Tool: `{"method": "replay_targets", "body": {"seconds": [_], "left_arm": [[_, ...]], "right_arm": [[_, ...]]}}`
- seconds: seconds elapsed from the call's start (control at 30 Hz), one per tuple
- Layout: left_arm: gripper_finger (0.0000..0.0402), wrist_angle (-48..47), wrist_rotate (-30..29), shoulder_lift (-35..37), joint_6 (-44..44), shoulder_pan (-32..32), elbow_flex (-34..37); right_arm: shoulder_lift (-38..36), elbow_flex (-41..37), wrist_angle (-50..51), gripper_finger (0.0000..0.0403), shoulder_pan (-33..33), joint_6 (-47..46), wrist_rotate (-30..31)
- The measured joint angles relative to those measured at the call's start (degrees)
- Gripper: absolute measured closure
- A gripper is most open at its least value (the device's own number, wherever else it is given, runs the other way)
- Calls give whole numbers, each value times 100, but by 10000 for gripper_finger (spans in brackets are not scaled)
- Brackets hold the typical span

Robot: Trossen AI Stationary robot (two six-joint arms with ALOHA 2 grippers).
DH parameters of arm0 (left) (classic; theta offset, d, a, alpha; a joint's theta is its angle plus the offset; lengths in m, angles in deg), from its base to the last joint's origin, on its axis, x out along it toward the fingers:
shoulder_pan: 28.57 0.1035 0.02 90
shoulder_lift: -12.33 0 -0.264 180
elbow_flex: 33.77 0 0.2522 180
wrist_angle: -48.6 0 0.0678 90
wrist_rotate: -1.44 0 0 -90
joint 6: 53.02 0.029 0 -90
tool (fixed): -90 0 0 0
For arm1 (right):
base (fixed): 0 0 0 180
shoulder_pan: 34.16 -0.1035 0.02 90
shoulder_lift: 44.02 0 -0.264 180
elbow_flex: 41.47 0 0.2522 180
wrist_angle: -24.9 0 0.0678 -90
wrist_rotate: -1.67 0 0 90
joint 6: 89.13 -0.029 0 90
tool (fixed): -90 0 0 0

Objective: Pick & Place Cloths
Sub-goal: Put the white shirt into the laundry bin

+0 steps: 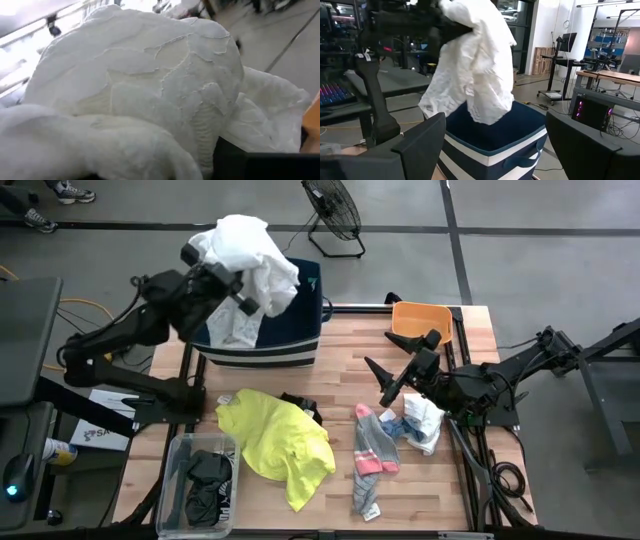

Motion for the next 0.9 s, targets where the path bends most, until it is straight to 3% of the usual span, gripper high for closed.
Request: {"method": "replay_targets", "body": {"seconds": [0.2, 0.6, 0.73, 0.9], "left_arm": [[372, -1143, 499, -117, -1355, 840, 0], [372, -3302, 3080, -383, -4448, 2678, 4], [372, -3707, 3871, -713, -4864, 3099, 2], [372, -4170, 4373, -1328, -5009, 3260, 2]], "right_arm": [[0, 0, 262, 69, 10, -145, 2], [4, 0, 784, 69, 284, -873, -16], [4, 0, 802, 70, 376, -901, -24], [4, 0, 821, 69, 425, -915, -177]]}}
